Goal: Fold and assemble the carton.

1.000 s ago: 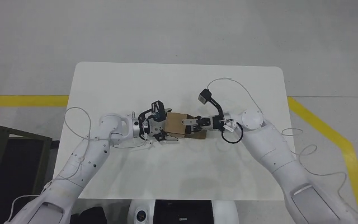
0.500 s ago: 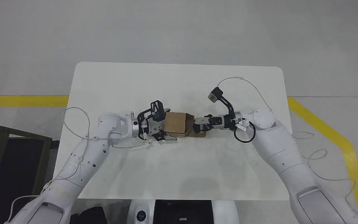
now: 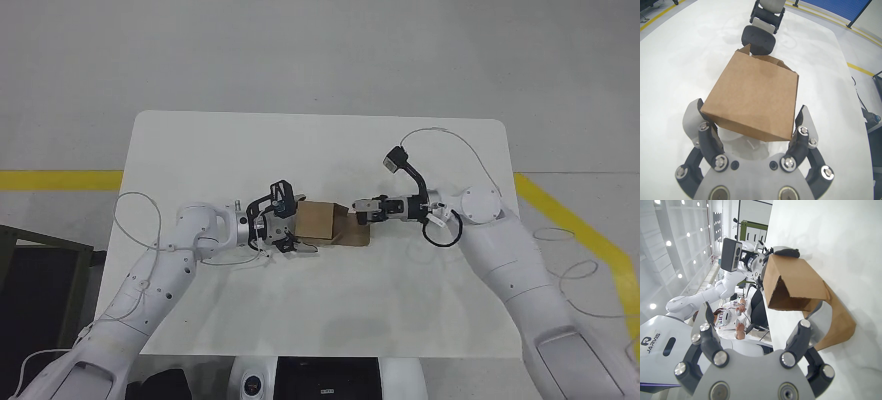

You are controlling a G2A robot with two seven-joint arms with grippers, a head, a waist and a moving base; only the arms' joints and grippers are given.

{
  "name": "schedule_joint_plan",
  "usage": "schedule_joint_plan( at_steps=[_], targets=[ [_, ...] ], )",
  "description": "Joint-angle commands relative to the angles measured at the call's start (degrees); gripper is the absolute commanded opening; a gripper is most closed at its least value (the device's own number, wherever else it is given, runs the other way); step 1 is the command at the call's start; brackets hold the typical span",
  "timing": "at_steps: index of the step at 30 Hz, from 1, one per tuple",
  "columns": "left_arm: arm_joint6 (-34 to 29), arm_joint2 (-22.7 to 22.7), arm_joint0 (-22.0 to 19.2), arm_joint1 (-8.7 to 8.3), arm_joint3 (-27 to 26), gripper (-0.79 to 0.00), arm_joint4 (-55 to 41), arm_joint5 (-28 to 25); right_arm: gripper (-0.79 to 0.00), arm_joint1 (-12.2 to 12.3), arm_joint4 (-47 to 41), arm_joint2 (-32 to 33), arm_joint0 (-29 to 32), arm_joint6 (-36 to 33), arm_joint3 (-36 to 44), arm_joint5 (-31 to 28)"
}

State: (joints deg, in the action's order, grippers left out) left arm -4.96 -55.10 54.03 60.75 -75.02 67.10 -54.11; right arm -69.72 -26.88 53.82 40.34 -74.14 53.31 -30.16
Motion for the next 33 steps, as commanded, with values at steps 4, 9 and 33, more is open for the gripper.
schedule_joint_plan(
  at_steps=[4,9,33],
  targets=[
    [-0.02,0.0,0.07,0.02,-0.1,0.0,0.14,-0.3,0.0,-0.91,0.36,-2.71,-2.28,1.31,-1.16,-1.3],
    [-0.02,-0.08,0.07,0.05,-0.07,0.0,0.16,-0.34,0.0,-1.18,-0.34,-5.36,-3.41,0.93,-0.51,-0.92],
    [-1.12,-0.44,0.63,0.07,-0.63,0.0,-0.37,-0.46,0.0,0.62,-4.84,-9.93,-0.49,-0.85,2.79,0.87]
  ],
)
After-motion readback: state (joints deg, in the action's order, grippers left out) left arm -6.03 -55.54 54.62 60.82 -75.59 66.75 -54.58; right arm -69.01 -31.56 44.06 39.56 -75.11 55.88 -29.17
